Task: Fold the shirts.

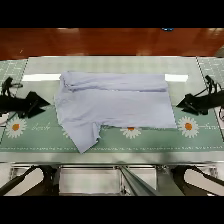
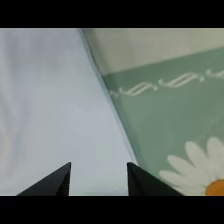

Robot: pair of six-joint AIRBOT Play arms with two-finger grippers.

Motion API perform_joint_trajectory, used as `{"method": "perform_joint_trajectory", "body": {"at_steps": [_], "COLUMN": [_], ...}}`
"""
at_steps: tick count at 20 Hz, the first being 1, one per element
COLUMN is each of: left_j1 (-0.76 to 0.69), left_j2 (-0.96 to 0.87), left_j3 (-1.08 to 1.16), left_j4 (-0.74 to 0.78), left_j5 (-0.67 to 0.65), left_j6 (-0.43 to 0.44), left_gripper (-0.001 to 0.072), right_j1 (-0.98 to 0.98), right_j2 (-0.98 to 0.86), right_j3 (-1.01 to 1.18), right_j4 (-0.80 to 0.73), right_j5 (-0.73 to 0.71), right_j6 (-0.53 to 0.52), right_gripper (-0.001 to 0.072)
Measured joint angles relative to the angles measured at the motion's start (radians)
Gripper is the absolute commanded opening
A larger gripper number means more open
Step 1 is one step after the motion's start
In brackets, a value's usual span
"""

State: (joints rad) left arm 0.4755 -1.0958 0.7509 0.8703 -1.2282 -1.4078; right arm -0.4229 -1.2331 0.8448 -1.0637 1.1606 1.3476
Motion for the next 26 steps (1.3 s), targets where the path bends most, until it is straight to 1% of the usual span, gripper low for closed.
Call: {"method": "perform_joint_trajectory", "body": {"at_steps": [2,6,10,14,15,16,17,19,21,24,26], "left_j1": [0.042,0.059,0.008,-0.093,-0.121,-0.147,-0.167,-0.193,-0.205,-0.214,-0.217], "left_j2": [0.068,0.122,0.125,0.061,0.041,0.021,0.003,-0.021,-0.032,-0.040,-0.043], "left_j3": [-0.140,-0.312,-0.373,-0.389,-0.390,-0.390,-0.389,-0.384,-0.373,-0.364,-0.360], "left_j4": [-0.047,-0.066,-0.077,-0.106,-0.126,-0.138,-0.145,-0.175,-0.192,-0.208,-0.217], "left_j5": [0.023,0.053,0.121,0.179,0.189,0.210,0.237,0.262,0.261,0.253,0.242], "left_j6": [0.013,0.011,0.008,-0.004,-0.005,-0.005,0.001,0.025,0.053,0.089,0.099], "left_gripper": [0.0507,0.0507,0.0507,0.0505,0.0431,0.0169,0.0020,0.0019,0.0019,0.0019,0.0019], "right_j1": [-0.005,-0.010,-0.011,-0.011,-0.011,-0.011,-0.014,-0.034,-0.073,-0.127,-0.142], "right_j2": [0.104,0.214,0.246,0.255,0.256,0.256,0.257,0.257,0.257,0.257,0.257], "right_j3": [-0.125,-0.225,-0.253,-0.260,-0.261,-0.262,-0.262,-0.261,-0.260,-0.264,-0.274], "right_j4": [0.061,0.123,0.162,0.199,0.201,0.206,0.209,0.211,0.178,0.061,0.017], "right_j5": [-0.044,-0.073,-0.063,-0.053,-0.052,-0.051,-0.050,-0.053,-0.056,-0.053,-0.031], "right_j6": [-0.032,-0.061,-0.076,-0.088,-0.089,-0.091,-0.091,-0.093,-0.091,-0.021,0.008], "right_gripper": [0.0411,0.0411,0.0411,0.0410,0.0411,0.0411,0.0411,0.0410,0.0410,0.0410,0.0410]}}
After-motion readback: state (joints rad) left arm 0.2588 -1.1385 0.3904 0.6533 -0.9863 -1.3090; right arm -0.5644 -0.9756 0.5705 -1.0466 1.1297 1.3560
